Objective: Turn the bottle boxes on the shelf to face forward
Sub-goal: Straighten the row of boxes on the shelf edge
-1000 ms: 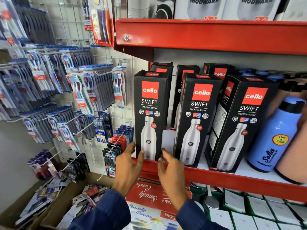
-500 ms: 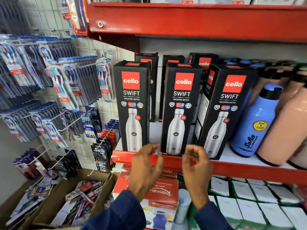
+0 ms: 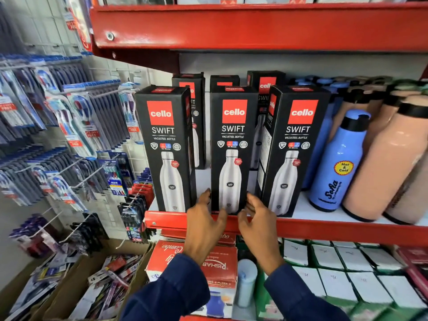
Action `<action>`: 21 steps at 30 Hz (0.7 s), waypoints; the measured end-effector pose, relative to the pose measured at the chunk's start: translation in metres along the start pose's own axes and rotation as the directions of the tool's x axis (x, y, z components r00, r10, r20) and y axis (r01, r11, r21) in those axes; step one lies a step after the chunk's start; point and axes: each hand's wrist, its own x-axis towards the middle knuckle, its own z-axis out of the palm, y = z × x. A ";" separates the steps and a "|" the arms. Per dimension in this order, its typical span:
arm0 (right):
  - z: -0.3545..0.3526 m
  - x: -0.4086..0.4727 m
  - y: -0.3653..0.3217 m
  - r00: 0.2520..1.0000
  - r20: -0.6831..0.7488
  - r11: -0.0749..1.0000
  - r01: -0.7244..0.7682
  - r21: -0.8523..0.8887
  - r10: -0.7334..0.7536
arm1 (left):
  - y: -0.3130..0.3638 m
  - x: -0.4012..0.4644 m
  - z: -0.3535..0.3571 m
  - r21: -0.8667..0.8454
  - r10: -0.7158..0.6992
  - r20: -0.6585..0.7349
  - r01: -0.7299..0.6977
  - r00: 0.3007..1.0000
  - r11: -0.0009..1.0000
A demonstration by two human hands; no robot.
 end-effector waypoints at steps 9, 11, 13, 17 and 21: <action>-0.003 -0.002 0.005 1.000 0.016 1.000 0.024 0.013 -0.024 | 0.002 -0.009 -0.006 -0.014 -0.056 -0.039 0.056 0.998 0.998; -0.003 -0.004 0.007 0.999 0.017 1.000 0.028 0.009 -0.028 | 0.003 -0.011 -0.007 0.002 -0.056 -0.047 0.057 0.997 0.998; -0.003 -0.005 0.006 0.999 0.020 1.000 0.025 0.005 -0.025 | 0.003 -0.012 -0.008 0.018 -0.062 -0.057 0.063 0.996 0.998; -0.006 -0.007 0.004 1.000 0.017 1.000 0.019 0.003 -0.019 | 0.002 -0.013 -0.006 0.028 -0.072 -0.056 0.074 0.996 0.997; -0.014 -0.011 0.007 1.000 -0.012 0.998 0.025 0.060 -0.024 | 0.002 -0.019 -0.007 -0.051 -0.057 -0.134 0.050 0.989 0.997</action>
